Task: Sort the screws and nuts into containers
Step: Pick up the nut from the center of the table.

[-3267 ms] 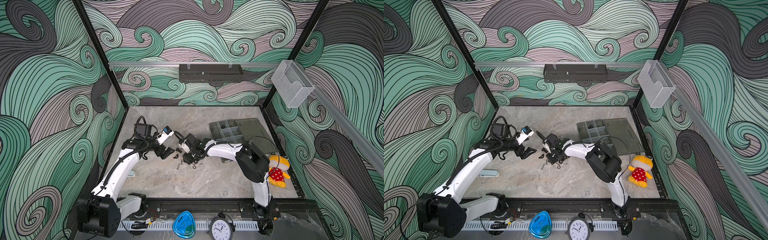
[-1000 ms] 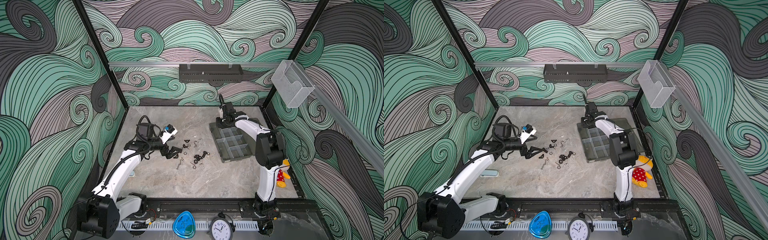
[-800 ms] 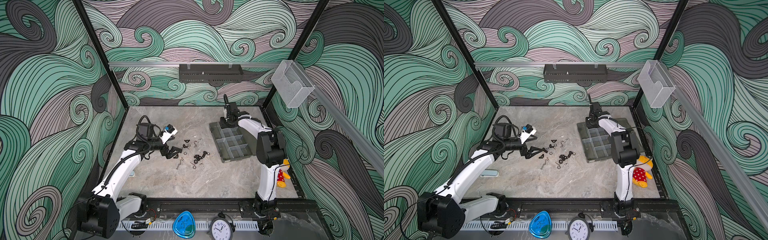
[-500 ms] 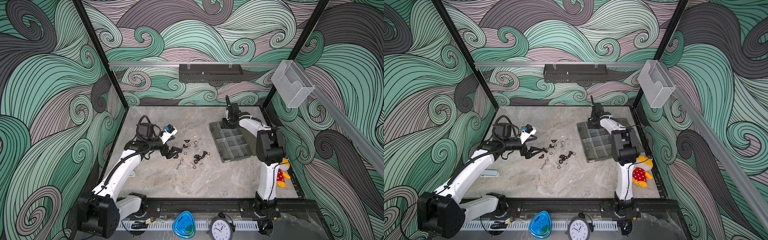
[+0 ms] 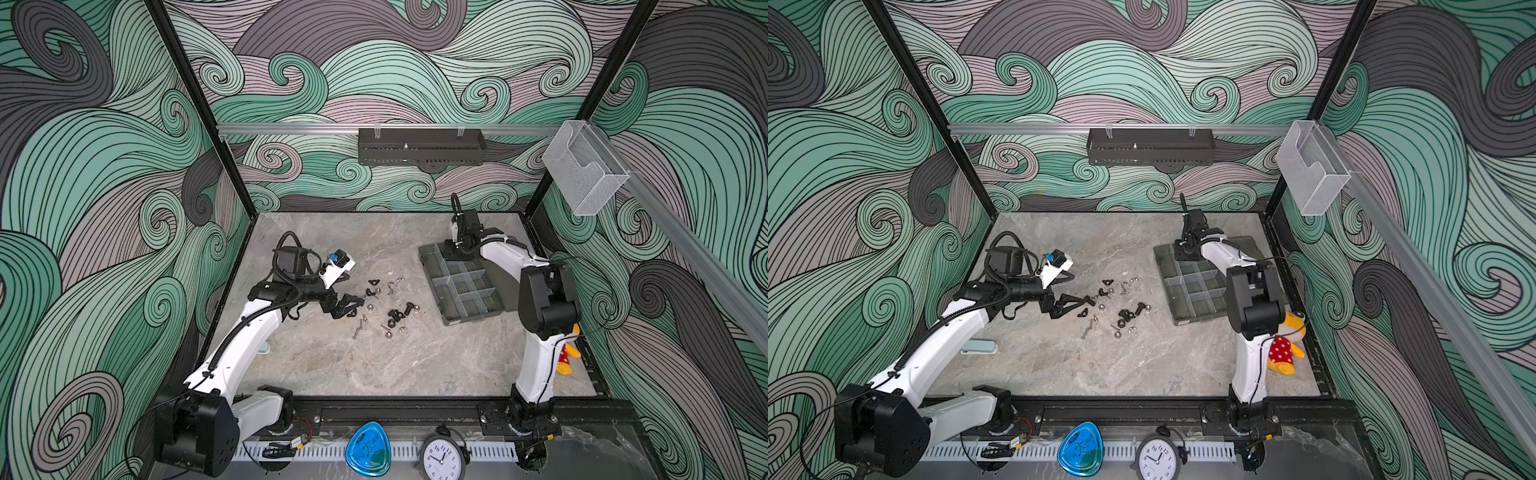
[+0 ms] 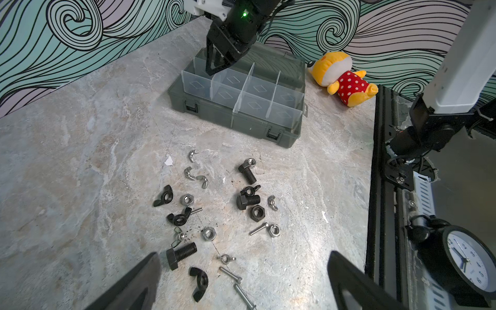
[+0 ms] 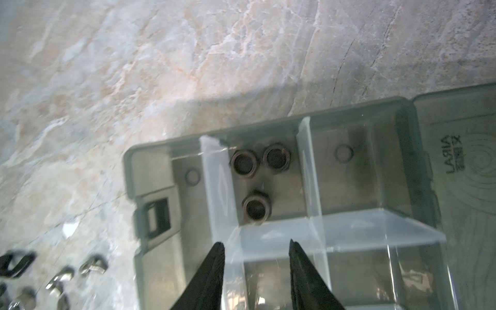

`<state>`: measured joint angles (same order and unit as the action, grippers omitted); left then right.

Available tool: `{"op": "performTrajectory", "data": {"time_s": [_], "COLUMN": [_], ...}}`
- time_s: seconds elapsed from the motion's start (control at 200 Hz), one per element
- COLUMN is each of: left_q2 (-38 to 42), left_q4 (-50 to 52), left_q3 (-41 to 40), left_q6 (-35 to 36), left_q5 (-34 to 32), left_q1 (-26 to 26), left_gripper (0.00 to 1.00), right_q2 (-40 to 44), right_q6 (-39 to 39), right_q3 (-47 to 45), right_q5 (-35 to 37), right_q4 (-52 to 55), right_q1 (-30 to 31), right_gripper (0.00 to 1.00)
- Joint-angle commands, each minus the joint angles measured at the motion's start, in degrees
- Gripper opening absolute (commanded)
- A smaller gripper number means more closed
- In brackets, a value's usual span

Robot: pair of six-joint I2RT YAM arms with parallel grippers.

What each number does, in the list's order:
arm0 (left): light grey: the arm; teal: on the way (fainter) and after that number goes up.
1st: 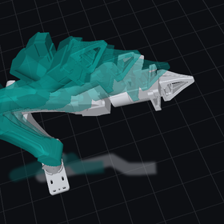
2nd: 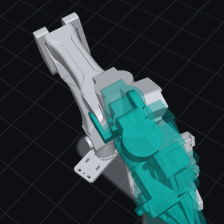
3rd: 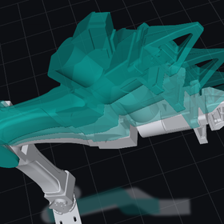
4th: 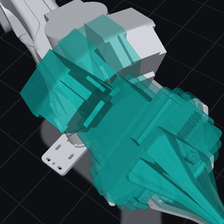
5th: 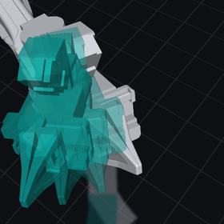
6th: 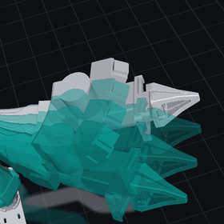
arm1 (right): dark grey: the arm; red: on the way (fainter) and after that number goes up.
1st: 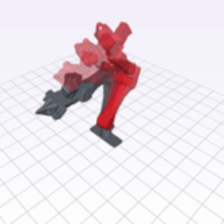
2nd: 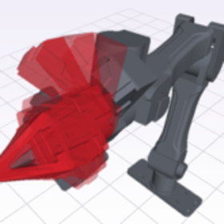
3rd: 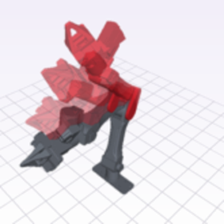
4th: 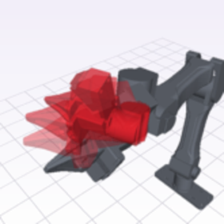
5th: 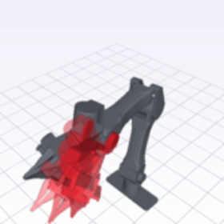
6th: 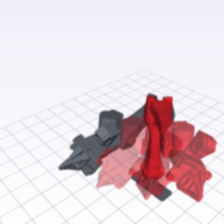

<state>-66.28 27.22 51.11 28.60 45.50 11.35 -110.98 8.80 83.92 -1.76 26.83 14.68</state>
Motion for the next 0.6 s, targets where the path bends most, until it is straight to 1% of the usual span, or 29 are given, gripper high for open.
{"op": "performTrajectory", "data": {"time_s": [0.0,0.085,0.155,0.29,0.35,0.5,0.595], "left_q2": [0.14,-0.21,-0.42,-0.43,-0.43,-0.34,-0.07], "left_q4": [3.17,3.94,5.01,6.30,6.65,7.14,6.82], "left_q3": [1.53,1.62,1.99,2.28,2.33,2.50,2.43], "left_q6": [2.20,2.58,3.24,4.27,4.49,4.64,4.38], "left_q5": [-0.38,-0.90,-1.84,-3.15,-3.34,-4.19,-3.82], "left_q1": [0.09,0.08,0.11,-0.10,-0.26,-0.23,-0.25], "left_gripper": [0.99,0.99,0.99,0.99,0.99,0.99,0.99], "right_q2": [8.48,13.05,16.01,20.53,21.38,19.45,17.09], "right_q6": [-1.24,-0.27,2.05,11.24,14.42,18.15,18.84], "right_q3": [-6.32,-11.91,-15.89,-23.73,-26.18,-26.08,-24.23], "right_q5": [-0.24,-0.49,-0.99,-4.36,-4.43,-3.39,-3.00], "right_q4": [-1.33,-0.57,0.85,-0.60,-1.68,-2.12,-1.33], "right_q1": [5.24,9.64,13.23,19.68,23.06,30.88,33.69], "right_gripper": [0.45,0.47,0.51,0.54,0.55,0.56,0.56]}}
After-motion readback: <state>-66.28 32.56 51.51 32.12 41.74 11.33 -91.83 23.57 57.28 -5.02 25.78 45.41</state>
